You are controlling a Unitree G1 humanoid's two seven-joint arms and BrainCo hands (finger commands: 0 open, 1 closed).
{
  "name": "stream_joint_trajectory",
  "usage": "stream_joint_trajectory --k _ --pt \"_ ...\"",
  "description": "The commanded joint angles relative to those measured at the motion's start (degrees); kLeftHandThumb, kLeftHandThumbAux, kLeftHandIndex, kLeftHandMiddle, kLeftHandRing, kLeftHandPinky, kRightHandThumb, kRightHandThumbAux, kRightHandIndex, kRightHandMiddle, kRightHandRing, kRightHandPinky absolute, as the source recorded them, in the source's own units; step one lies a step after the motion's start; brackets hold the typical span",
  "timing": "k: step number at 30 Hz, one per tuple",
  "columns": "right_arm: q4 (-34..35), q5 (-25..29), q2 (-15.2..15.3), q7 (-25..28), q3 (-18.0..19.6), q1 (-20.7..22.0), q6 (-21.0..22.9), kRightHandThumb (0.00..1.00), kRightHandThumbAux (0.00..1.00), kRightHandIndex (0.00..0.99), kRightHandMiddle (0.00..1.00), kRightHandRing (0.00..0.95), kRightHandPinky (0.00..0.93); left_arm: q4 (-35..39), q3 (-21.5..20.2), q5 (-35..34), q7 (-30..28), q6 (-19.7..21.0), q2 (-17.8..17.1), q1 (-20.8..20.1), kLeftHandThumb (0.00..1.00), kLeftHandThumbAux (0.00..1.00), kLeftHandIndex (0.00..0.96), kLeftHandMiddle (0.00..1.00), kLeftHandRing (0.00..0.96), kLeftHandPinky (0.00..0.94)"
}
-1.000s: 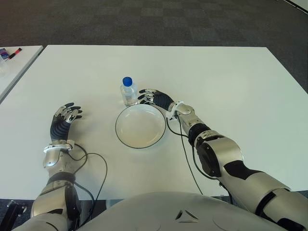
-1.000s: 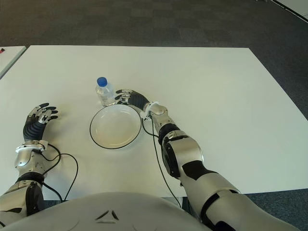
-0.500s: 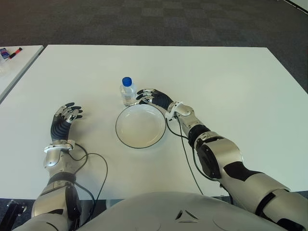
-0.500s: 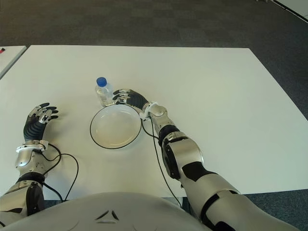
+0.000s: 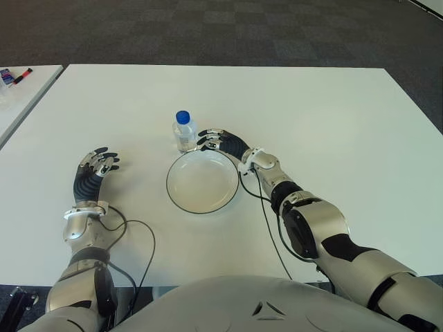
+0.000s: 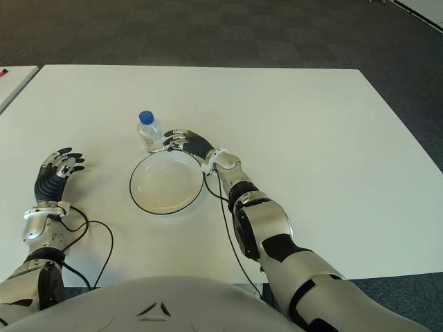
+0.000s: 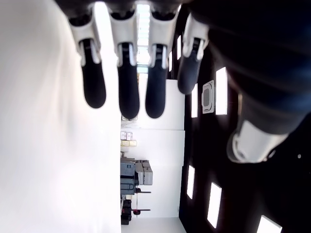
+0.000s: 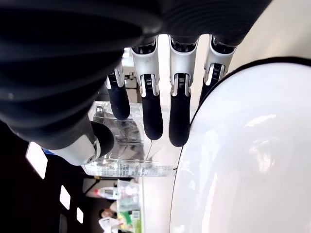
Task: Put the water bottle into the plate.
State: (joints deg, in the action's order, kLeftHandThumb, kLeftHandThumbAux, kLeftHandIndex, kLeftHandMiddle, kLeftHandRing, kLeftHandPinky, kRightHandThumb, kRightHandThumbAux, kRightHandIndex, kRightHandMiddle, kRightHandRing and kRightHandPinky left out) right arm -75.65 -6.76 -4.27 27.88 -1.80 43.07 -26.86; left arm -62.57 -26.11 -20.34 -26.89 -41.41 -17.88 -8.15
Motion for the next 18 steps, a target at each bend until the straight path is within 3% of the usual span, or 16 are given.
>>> stream_joint_trajectory --k 1,18 --pt "0.18 -0.1 -1.77 0.29 -0.15 -1.7 -0.38 0.068 0.581 0.215 0.336 0.36 0.384 -2.07 0.65 0.24 -0.77 2.25 2.9 2.25 0.246 0.637 0.286 0.385 0.397 0.414" --pt "1.43 0.21 -1.43 1.7 -0.31 -2.31 -0.59 0.079 0.59 0.198 0.333 0.357 0.39 -2.08 0.74 0.37 -0.73 2.9 2.63 2.27 0.242 0.628 0.278 0.374 0.392 0.402"
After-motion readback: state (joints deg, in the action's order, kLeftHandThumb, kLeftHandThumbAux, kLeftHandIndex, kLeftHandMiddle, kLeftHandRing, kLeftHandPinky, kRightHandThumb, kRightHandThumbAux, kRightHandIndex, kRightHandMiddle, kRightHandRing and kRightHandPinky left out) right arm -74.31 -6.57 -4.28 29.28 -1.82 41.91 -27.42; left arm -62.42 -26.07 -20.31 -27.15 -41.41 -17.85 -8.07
